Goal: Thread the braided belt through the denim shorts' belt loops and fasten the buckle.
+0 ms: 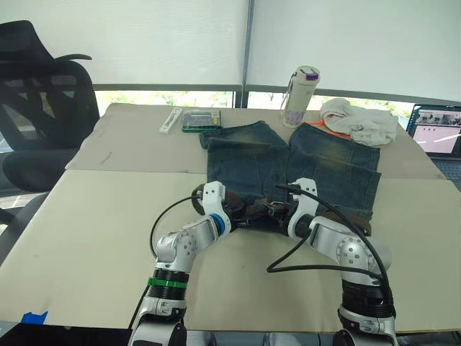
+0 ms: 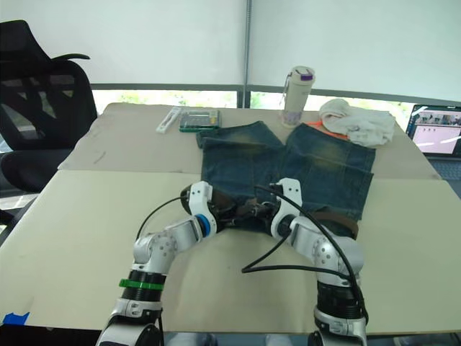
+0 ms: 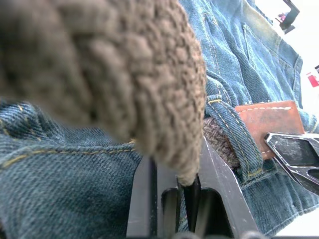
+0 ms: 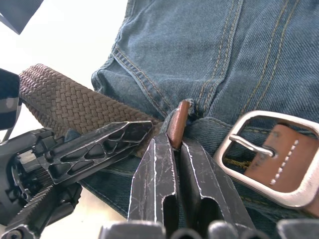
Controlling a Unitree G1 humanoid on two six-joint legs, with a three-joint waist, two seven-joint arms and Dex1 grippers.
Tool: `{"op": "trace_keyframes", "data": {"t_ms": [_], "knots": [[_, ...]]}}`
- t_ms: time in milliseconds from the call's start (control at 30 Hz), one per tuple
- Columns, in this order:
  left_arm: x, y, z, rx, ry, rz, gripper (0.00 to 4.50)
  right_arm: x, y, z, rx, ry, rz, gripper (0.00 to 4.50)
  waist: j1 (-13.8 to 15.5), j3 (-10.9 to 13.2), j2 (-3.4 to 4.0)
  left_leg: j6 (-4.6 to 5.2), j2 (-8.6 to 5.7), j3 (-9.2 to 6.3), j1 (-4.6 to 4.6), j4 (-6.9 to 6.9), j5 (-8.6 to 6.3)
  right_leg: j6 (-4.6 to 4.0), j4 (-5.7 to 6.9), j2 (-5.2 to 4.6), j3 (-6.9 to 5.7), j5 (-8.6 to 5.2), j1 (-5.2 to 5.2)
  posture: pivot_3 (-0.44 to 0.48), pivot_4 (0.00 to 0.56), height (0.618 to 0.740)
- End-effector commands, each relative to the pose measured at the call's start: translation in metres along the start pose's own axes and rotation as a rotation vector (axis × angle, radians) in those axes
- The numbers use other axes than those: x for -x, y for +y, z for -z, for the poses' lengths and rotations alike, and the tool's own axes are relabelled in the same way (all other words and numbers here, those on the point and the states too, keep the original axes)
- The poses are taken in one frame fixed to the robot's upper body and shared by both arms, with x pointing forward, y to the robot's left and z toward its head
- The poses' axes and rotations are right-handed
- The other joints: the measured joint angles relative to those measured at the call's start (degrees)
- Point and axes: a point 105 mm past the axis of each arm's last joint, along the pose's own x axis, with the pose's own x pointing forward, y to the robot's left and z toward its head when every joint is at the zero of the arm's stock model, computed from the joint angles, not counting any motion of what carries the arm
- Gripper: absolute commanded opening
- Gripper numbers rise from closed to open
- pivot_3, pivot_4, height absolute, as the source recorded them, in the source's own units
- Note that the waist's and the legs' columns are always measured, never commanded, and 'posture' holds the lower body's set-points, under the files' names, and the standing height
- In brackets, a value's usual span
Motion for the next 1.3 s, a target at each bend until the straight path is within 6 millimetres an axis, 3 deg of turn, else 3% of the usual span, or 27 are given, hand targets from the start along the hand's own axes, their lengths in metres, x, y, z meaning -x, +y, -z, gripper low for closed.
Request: {"op": "trace_keyframes", "data": {"t_ms": [33,200,433,600,800,933,1100,1300], "knots": [[0.002,0.009,0.021,-0.056,0.086,-0.026,1.65,0.018,-0.004,-0.03,0.002,-0.104,0.008,0.0,-0.2,0.0,0.01,-0.01,0.0,0.0,0.0,-0.01,0.0,0.0,0.0,0.0,0.0,0.0,0.0,0.0,0.15,0.737],[0.009,0.014,0.021,-0.116,0.078,-0.002,3.23,0.032,-0.016,-0.045,-0.076,-0.16,0.025,0.0,-0.8,-0.1,0.16,-0.06,0.05,0.01,0.06,-0.15,0.03,-0.01,-0.01,0.04,0.01,0.0,0.01,0.0,0.15,0.737],[0.027,0.025,0.029,-0.27,0.085,0.039,3.23,0.073,-0.038,-0.073,-0.126,-0.252,0.004,0.0,-0.96,-0.29,0.48,-0.09,0.07,0.04,0.08,-0.34,0.05,-0.02,-0.02,0.08,0.04,0.0,-0.03,0.0,0.15,0.737],[0.049,0.017,0.023,-0.331,0.051,0.194,3.23,0.104,-0.05,-0.098,-0.148,-0.323,-0.01,0.0,-1.45,-0.32,0.57,0.18,0.12,0.08,0.18,-0.4,-0.11,-0.1,-0.09,0.09,0.12,-0.06,-0.06,0.0,0.15,0.737],[0.075,-0.021,-0.005,-0.441,-0.036,0.445,3.23,0.113,-0.026,-0.127,-0.21,-0.442,-0.187,0.0,-1.48,-0.29,0.6,0.1,0.14,0.1,-0.06,-0.39,-0.06,-0.12,-0.07,0.08,0.14,-0.07,-0.31,0.0,0.15,0.737],[0.081,-0.041,-0.038,-0.47,-0.18,0.53,3.23,0.109,-0.005,-0.134,-0.302,-0.49,-0.307,0.0,-0.89,-0.28,0.6,-0.05,0.12,0.1,-0.14,-0.36,0.03,-0.12,-0.05,0.07,0.16,-0.06,-0.33,0.0,0.15,0.737],[0.077,-0.055,-0.09,-0.603,-0.435,0.432,3.23,0.093,0.015,-0.121,-0.377,-0.421,-0.344,0.0,-0.86,-0.27,0.59,-0.04,0.1,0.07,-0.17,-0.34,0.05,-0.1,-0.03,0.08,0.15,-0.05,-0.26,0.0,0.15,0.737],[0.061,-0.067,-0.092,-0.986,-0.533,0.31,3.23,0.081,0.033,-0.119,-0.433,-0.384,-0.357,0.0,-0.93,-0.27,0.59,-0.03,0.07,0.17,-0.12,-0.36,0.04,-0.09,-0.03,0.11,0.17,-0.05,-0.22,0.0,0.15,0.737]]}}
